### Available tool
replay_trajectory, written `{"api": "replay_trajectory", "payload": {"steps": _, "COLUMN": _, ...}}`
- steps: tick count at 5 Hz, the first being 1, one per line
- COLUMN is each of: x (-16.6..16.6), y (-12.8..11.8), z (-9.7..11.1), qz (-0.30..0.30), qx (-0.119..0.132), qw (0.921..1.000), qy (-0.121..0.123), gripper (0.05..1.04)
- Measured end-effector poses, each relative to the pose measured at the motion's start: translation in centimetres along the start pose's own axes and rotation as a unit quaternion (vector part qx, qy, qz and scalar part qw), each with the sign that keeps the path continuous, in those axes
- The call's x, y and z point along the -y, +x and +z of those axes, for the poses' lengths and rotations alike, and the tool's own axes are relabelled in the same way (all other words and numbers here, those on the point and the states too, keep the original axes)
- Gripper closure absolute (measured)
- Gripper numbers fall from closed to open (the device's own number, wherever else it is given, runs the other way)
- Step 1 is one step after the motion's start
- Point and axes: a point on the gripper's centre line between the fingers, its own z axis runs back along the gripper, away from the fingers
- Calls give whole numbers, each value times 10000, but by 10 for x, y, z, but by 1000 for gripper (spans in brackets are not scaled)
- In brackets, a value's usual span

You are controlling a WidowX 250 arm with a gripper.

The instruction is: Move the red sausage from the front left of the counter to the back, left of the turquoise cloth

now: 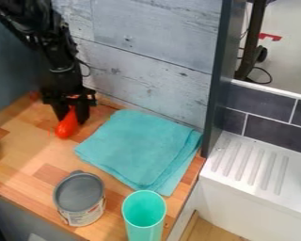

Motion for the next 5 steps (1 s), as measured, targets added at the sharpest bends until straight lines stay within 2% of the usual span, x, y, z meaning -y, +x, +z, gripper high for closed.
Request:
{"api": "replay_trajectory", "payload": {"steps": 1, "x": 1, "y": 0, "z": -2, "qz": -7, "qx": -61, "qw": 10000, "qy": -51, "gripper": 524}}
{"api": "replay_trajectory", "payload": {"steps": 2, "x": 2, "y": -2, "z": -1, "qz": -58, "qx": -86, "qw": 9999, "qy": -118, "gripper": 444}}
{"api": "replay_trajectory", "payload": {"steps": 3, "x": 4, "y": -4, "z": 0, "qz": -83, "qx": -148, "qw": 9997, "qy": -159, "gripper": 169}}
{"api": "replay_trajectory", "payload": {"steps": 4, "x": 5, "y": -3, "z": 15, "qz": -30, "qx": -49, "qw": 9997, "qy": -252, "gripper": 78}}
{"api": "replay_trajectory", "payload": {"steps": 5, "x": 0, "y": -2, "z": 45, "qz": 42, "qx": 192, "qw": 9996, "qy": -221, "gripper": 83}}
